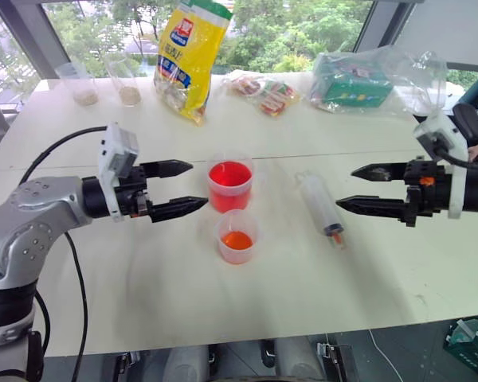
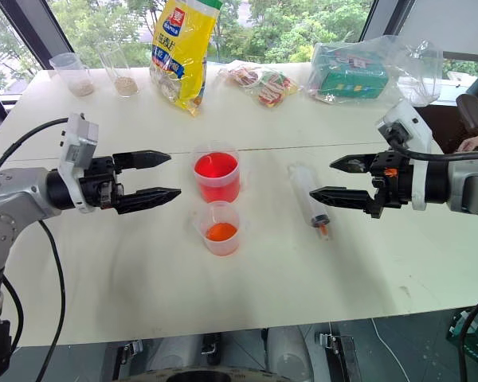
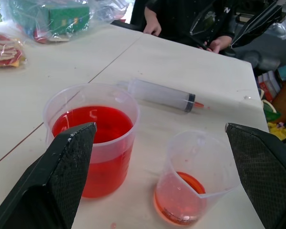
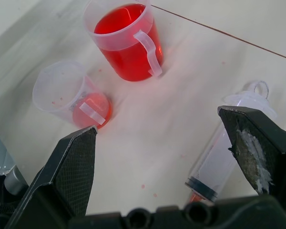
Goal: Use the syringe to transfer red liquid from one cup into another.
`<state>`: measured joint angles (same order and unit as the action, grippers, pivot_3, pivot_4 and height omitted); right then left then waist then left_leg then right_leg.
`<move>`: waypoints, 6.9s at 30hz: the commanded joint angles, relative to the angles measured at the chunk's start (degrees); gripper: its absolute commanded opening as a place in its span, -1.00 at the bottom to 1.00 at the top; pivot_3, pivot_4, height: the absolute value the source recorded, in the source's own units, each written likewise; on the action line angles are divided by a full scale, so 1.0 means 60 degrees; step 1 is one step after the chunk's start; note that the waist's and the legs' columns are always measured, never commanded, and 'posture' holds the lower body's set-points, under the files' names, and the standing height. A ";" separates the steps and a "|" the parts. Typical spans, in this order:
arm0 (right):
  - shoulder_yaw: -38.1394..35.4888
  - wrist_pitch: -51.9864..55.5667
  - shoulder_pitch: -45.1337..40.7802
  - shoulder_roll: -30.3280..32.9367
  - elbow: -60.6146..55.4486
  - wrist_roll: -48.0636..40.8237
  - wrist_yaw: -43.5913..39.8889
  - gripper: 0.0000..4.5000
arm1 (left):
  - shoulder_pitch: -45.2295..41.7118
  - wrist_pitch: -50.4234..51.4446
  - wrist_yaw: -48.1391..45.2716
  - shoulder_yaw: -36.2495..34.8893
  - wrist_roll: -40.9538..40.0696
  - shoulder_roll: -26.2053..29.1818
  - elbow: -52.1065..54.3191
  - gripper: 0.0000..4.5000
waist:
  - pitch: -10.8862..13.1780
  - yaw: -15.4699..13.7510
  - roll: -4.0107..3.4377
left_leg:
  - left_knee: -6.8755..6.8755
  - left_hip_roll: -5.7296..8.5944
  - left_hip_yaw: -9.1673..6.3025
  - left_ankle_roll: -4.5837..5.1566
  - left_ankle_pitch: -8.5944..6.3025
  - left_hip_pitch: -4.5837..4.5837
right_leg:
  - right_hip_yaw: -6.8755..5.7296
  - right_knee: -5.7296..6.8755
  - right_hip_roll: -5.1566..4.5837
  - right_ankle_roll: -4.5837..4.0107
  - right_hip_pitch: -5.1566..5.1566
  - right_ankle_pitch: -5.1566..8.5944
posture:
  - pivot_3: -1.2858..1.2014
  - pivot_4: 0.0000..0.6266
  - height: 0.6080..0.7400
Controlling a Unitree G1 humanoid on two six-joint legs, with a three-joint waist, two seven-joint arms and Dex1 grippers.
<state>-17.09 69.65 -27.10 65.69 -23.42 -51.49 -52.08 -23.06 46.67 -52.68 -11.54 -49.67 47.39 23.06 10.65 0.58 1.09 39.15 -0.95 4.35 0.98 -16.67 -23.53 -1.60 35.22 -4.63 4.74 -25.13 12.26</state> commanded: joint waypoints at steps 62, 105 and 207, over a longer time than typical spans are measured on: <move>0.6799 0.1268 -0.4967 -0.4531 0.6560 0.5661 0.1780 -0.37 | -0.0150 -0.0944 0.0108 0.0229 0.0747 -0.0347 -0.0182 1.00 | -0.0004 0.0070 0.0003 | 0.0002 0.0001 0.0007 -0.0009 0.0007 0.0012 | 0.0005 0.0043 0.0009 0.0028 -0.0006 -0.0022 | 0.03 -0.52 1.00; 0.3364 -1.2381 -0.1934 -1.0598 0.6043 0.5506 0.1333 -0.37 | -0.4181 -0.1035 -0.1456 0.1327 0.1482 -0.1173 -0.2964 1.00 | 0.0003 0.0076 -0.0008 | -0.0002 0.0005 0.0002 -0.0068 0.0040 0.0015 | -0.0008 0.0088 0.0007 0.0046 -0.0013 -0.0032 | 0.03 -0.52 1.00; 0.3951 -1.1028 -0.1656 -1.0674 0.6069 0.5386 0.1081 -0.37 | -0.6400 -0.1993 -0.0569 0.0782 0.2389 -0.2627 -0.4849 -0.99 | 0.0003 0.0077 -0.0008 | 0.0003 0.0003 -0.0013 -0.0066 0.0041 0.0027 | -0.0003 0.0137 0.0010 0.0042 -0.0024 -0.0029 | 0.03 -0.52 1.00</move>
<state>3.33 2.52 -38.53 2.54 13.77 -19.47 -43.48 -56.28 37.28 -58.78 -1.82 -34.42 31.02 -6.95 10.67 1.04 1.04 39.17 -0.93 4.27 0.59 -16.43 -23.37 -1.62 36.05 -4.57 5.00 -25.27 12.09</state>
